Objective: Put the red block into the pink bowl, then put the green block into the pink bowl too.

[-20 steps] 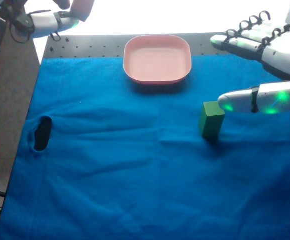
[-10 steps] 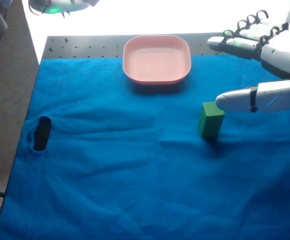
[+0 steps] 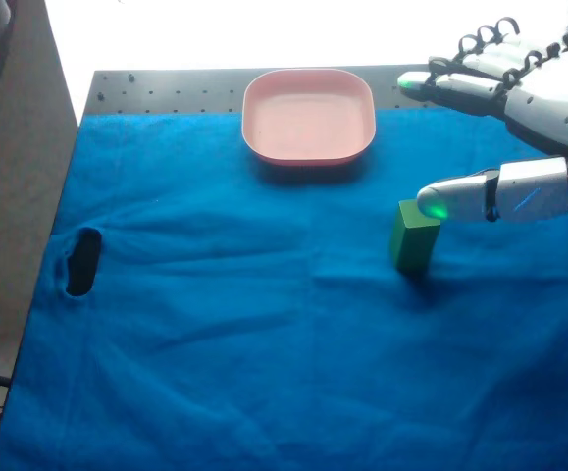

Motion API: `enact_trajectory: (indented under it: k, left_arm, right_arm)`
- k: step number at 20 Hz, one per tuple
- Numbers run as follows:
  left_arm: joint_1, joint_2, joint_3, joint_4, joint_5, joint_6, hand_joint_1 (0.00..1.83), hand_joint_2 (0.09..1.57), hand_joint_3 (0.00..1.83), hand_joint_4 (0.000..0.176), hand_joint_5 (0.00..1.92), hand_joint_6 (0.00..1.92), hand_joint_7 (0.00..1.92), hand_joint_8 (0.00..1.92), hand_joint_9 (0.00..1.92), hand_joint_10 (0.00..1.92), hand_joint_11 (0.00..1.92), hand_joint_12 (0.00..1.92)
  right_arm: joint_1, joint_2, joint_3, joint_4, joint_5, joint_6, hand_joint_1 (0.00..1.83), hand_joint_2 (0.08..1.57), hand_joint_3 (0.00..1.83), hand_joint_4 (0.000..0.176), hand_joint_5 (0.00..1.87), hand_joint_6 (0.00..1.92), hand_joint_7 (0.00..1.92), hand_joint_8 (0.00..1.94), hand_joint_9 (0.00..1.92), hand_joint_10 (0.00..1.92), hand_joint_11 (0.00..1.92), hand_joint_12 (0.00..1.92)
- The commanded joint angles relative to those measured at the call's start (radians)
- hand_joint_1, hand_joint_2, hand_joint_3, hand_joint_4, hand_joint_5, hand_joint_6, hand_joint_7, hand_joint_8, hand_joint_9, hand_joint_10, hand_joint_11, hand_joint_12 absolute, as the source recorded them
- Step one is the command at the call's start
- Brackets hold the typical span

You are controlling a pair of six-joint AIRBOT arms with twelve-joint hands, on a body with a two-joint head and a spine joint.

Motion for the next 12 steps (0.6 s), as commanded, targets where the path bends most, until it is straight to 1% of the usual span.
enact_trajectory:
  k: [1,2,3,4,5,6,7,8,9,10,11,12]
  left_arm:
    - [-0.014,-0.008,0.020,-0.007,-0.071,-0.007,1.24,1.06,0.00,0.004,1.02,0.88,1.17,0.70,1.18,0.02,0.64,1.18]
    - [-0.014,-0.016,0.038,-0.012,-0.044,-0.007,1.24,1.06,0.00,0.000,1.01,0.89,1.18,0.69,1.19,0.02,0.68,1.16]
    - [-0.014,-0.026,0.060,-0.021,-0.019,-0.007,1.23,1.07,0.00,0.031,1.04,0.86,1.12,0.78,1.14,0.00,0.65,1.15]
    - [-0.014,-0.036,0.078,-0.023,0.004,-0.007,1.23,1.08,0.00,0.026,1.02,0.87,1.10,0.82,1.14,0.00,0.65,1.15]
    - [-0.014,-0.048,0.098,-0.031,0.029,-0.007,1.23,1.08,0.00,0.025,1.00,0.92,1.09,0.85,1.12,0.00,0.63,1.15]
    - [-0.014,-0.061,0.122,-0.034,0.059,-0.007,1.22,1.09,0.00,0.029,0.99,0.95,1.07,0.87,1.11,0.00,0.63,1.13]
    - [-0.014,-0.072,0.140,-0.035,0.079,-0.007,1.22,1.10,0.00,0.033,1.02,0.94,1.00,0.94,1.07,0.00,0.59,1.12]
    - [-0.014,-0.085,0.162,-0.042,0.101,-0.007,1.21,1.12,0.00,0.021,1.01,0.98,0.93,1.02,1.03,0.00,0.55,1.14]
    - [-0.014,-0.095,0.177,-0.043,0.117,-0.007,1.21,1.13,0.00,0.027,0.98,1.02,0.91,1.06,1.00,0.00,0.50,1.14]
    - [-0.014,-0.110,0.201,-0.047,0.141,-0.007,1.17,1.12,0.00,0.000,0.97,0.99,0.86,0.49,0.96,0.01,0.47,1.14]
    - [-0.015,-0.121,0.216,-0.048,0.150,-0.007,1.16,1.12,0.00,0.000,0.96,1.00,0.90,0.21,0.92,0.01,0.44,1.11]
    - [-0.015,-0.127,0.224,-0.049,0.153,-0.007,1.15,1.12,0.00,0.000,0.96,0.99,0.93,0.09,0.90,0.01,0.41,1.10]
  right_arm:
    - [0.020,-0.004,0.005,0.006,0.121,0.007,0.00,0.87,0.00,0.170,0.10,0.00,0.06,0.00,0.03,0.00,0.00,0.19]
    - [0.020,-0.005,0.005,0.005,0.121,0.008,0.01,0.88,0.00,0.162,0.11,0.00,0.05,0.00,0.02,0.00,0.00,0.13]
    - [0.020,-0.006,0.006,0.005,0.122,0.009,0.02,0.88,0.00,0.172,0.12,0.00,0.05,0.00,0.02,0.00,0.00,0.15]
    - [0.020,-0.006,0.006,0.005,0.122,0.010,0.02,0.88,0.00,0.175,0.12,0.00,0.05,0.00,0.02,0.00,0.00,0.16]
    - [0.020,-0.006,0.006,0.004,0.122,0.012,0.02,0.90,0.00,0.173,0.11,0.00,0.05,0.00,0.01,0.00,0.00,0.12]
    - [0.020,-0.006,0.006,0.003,0.122,0.013,0.02,0.91,0.00,0.171,0.12,0.00,0.06,0.00,0.02,0.00,0.00,0.14]
    - [0.020,-0.006,0.006,0.003,0.122,0.013,0.01,0.90,0.00,0.175,0.11,0.00,0.07,0.00,0.04,0.00,0.00,0.20]
    - [0.020,-0.007,0.006,0.002,0.122,0.014,0.00,0.90,0.00,0.176,0.11,0.00,0.08,0.00,0.05,0.00,0.00,0.27]
    - [0.020,-0.008,0.006,0.001,0.122,0.015,0.00,0.89,0.00,0.176,0.12,0.00,0.10,0.01,0.06,0.00,0.00,0.28]
    - [0.020,-0.011,0.007,-0.001,0.122,0.016,0.00,0.89,0.00,0.176,0.12,0.00,0.10,0.00,0.06,0.00,0.00,0.31]
    - [0.020,-0.014,0.009,-0.002,0.122,0.017,0.00,0.88,0.00,0.176,0.12,0.00,0.10,0.00,0.07,0.00,0.00,0.33]
    - [0.020,-0.016,0.011,-0.006,0.123,0.019,0.00,0.88,0.00,0.176,0.12,0.00,0.09,0.00,0.05,0.00,0.00,0.28]
